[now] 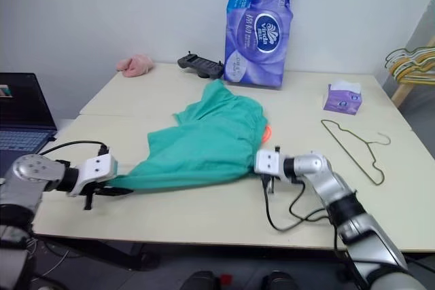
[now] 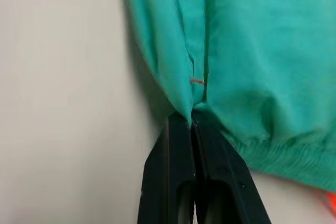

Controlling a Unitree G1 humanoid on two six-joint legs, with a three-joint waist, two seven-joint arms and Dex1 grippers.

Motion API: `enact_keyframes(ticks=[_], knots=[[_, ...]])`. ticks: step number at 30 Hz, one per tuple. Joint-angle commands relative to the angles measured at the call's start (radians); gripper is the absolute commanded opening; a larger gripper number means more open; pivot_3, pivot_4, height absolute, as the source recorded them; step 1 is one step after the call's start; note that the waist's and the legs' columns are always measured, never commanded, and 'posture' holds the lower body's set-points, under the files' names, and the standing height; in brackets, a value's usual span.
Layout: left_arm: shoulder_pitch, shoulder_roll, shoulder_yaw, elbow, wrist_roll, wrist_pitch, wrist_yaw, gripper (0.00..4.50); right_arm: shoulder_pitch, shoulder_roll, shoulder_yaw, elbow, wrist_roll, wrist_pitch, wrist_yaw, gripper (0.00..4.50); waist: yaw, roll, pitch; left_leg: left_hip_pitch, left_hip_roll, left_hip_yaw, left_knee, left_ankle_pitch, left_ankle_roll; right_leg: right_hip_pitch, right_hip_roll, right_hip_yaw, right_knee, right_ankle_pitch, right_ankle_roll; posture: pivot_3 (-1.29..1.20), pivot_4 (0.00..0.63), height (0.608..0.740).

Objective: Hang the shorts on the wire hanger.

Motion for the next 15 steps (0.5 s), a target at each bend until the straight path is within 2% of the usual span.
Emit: enact_keyframes(ticks=[1,3,4,10,15], knots=[[0.014,0.027,0.031,-0.134,-0.027,0.089,0.005,0.87,0.028,-0.025,-0.016,-0.186,0.014,0.136,0.008,0.0,0.003,0.004,0.003,0.005,0.0,0.0,0.0,0.0,0.0,0.005,0.001,-0.001,-0.001,-0.001,-0.001,0.26,0.05,0.74],[0.023,0.031,0.028,-0.178,-0.03,0.12,0.003,0.87,0.042,-0.031,-0.018,-0.231,0.01,0.188,-0.002,0.0,0.004,0.003,0.002,0.013,0.001,-0.001,0.0,0.001,0.001,0.013,0.003,-0.001,-0.003,-0.006,0.0,0.25,0.05,0.74],[0.035,0.033,0.025,-0.206,-0.031,0.136,0.0,0.87,0.047,-0.035,-0.02,-0.246,0.01,0.208,-0.006,0.0,0.003,0.002,0.002,0.013,0.001,-0.001,0.0,0.001,0.001,0.013,0.007,-0.001,-0.003,-0.009,-0.005,0.25,0.05,0.74],[0.168,0.056,0.021,-0.392,-0.067,0.21,-0.037,0.87,0.088,-0.086,-0.023,-0.318,-0.008,0.267,-0.023,0.0,-0.002,0.002,0.001,0.011,0.001,0.0,-0.003,-0.001,0.002,0.011,0.009,0.001,-0.003,-0.009,-0.005,0.22,0.053,0.74],[0.304,0.111,0.027,-0.541,-0.103,0.26,-0.095,0.87,0.159,-0.142,-0.035,-0.451,0.019,0.371,-0.025,0.0,-0.003,0.002,0.002,0.011,0.002,0.0,-0.003,-0.003,0.007,0.01,0.009,0.001,-0.004,-0.011,-0.005,0.2,0.053,0.74]])
